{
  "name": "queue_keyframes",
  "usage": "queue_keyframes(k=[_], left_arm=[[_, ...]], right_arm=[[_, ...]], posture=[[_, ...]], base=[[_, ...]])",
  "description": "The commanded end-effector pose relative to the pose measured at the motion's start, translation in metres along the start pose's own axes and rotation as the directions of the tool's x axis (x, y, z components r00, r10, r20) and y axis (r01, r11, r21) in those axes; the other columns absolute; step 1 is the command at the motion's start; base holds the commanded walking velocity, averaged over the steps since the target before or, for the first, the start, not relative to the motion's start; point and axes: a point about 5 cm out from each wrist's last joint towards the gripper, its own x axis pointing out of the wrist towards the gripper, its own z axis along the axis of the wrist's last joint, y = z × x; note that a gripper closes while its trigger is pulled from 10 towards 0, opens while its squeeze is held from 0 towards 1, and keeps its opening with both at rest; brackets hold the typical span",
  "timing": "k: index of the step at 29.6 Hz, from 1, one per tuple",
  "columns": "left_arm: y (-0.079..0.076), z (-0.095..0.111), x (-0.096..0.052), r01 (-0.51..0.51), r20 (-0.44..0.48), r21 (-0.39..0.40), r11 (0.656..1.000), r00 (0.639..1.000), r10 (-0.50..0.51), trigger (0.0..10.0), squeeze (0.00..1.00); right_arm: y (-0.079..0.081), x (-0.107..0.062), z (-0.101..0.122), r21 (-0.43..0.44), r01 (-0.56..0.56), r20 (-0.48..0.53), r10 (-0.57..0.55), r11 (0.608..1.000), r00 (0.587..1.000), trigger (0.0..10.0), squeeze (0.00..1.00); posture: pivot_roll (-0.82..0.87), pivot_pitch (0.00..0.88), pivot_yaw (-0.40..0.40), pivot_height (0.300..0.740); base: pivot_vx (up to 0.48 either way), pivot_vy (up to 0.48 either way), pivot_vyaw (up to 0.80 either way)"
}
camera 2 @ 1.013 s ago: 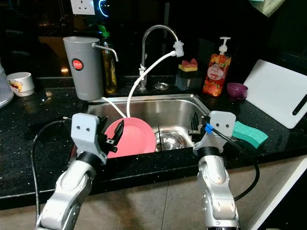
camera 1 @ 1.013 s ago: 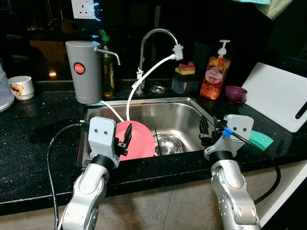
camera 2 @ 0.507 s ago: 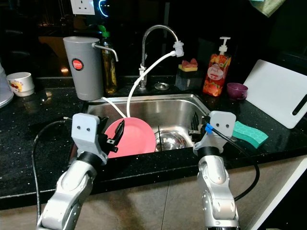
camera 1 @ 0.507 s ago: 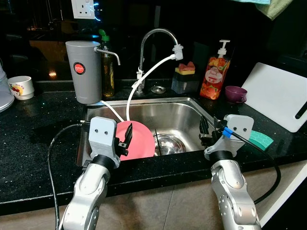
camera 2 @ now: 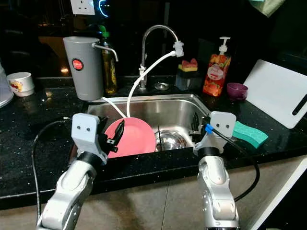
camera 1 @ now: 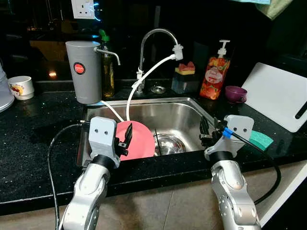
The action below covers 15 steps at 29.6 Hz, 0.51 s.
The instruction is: Kitchen organization
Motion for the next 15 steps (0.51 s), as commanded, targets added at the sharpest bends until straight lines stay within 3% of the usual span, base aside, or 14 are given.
queue_keyframes(k=[1, 15], left_arm=[[0.0001, -0.002, 0.0008, -0.002, -0.008, 0.006, 1.0, 1.0, 0.002, 10.0, 0.0], [-0.0002, -0.0016, 0.0011, -0.003, -0.006, 0.003, 1.0, 1.0, 0.003, 10.0, 0.0]], right_arm=[[-0.0018, -0.0019, -0.0007, -0.004, 0.009, 0.0, -0.009, 1.0, 1.0, 10.0, 0.0], [-0.0019, -0.0018, 0.0, -0.004, 0.011, 0.002, -0.011, 1.0, 1.0, 10.0, 0.0]], posture=[[0.1, 0.031, -0.076, 0.74], [0.1, 0.032, -0.076, 0.74]], base=[[0.0, 0.0, 0.0], [0.0, 0.0, 0.0]])
